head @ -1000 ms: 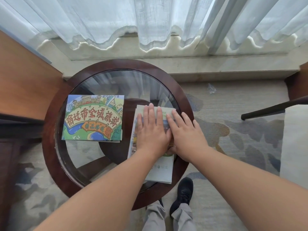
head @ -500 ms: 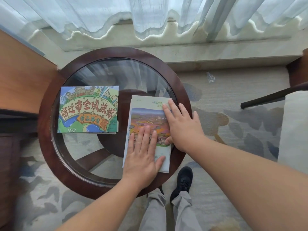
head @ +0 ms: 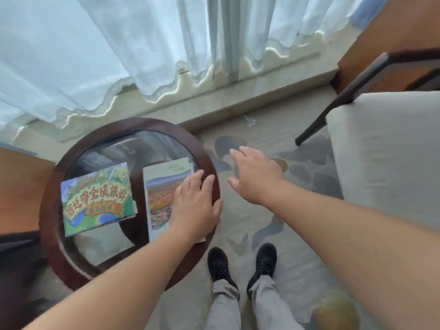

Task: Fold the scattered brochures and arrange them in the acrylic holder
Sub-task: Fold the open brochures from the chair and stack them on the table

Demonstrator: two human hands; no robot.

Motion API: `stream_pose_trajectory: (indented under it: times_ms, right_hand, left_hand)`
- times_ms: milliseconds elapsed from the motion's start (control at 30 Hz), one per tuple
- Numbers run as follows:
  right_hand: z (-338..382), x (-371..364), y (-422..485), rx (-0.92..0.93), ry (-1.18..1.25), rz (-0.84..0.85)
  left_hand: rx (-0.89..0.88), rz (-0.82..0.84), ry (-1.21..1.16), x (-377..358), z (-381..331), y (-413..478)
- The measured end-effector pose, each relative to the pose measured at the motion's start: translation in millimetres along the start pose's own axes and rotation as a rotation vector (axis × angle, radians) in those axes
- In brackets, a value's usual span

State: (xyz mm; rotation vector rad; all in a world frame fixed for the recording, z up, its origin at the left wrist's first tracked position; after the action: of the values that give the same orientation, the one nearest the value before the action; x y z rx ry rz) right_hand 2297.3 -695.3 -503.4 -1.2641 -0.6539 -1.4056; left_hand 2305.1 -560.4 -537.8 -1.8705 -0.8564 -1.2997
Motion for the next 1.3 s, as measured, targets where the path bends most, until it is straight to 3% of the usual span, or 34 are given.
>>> stream_pose_trajectory:
  times_ms: [300,667,933,1100,1300]
  right_hand:
    - [-228.5,152.5,-147.7,-0.517,0.193,-0.255]
    - [-501.1,262.4,-359.0,-0.815,0.227,-0.438]
    - [-597.2,301.2,-410.1,-0.991,0.292,-0.51]
    - [-638.3,347.7,-412.4,-0.982,0.174,-0.554]
    - [-705.7,400.4,-405.1,-1.052,0.253,-0.618]
  left_hand:
    - [-0.352,-0.043,-0.267,68.8,-288.8,42.0]
    - [-0.681,0.015,-0.315,59.7,-645.4,-15.5]
    - [-0.805,0.082,-0.298,53.2,-756.2,-15.9]
    - [-0.875,0.106,-0.315,61.2,-810.3,9.2]
    - [-0.929,0.097,-0.363,72.8,-866.3,29.3]
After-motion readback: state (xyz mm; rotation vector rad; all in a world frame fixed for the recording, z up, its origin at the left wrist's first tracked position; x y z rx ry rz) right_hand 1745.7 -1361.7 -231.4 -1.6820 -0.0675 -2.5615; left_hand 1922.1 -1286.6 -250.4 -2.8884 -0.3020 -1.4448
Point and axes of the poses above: each hand's wrist, its own y-axis towards the middle knuckle, its own x-axis out of the back of the hand, z = x × y, the point moved 10 cm from there along y, towards the middle knuckle, and after that the axes turned 12 degrees about -z, right-handed, at the moved point
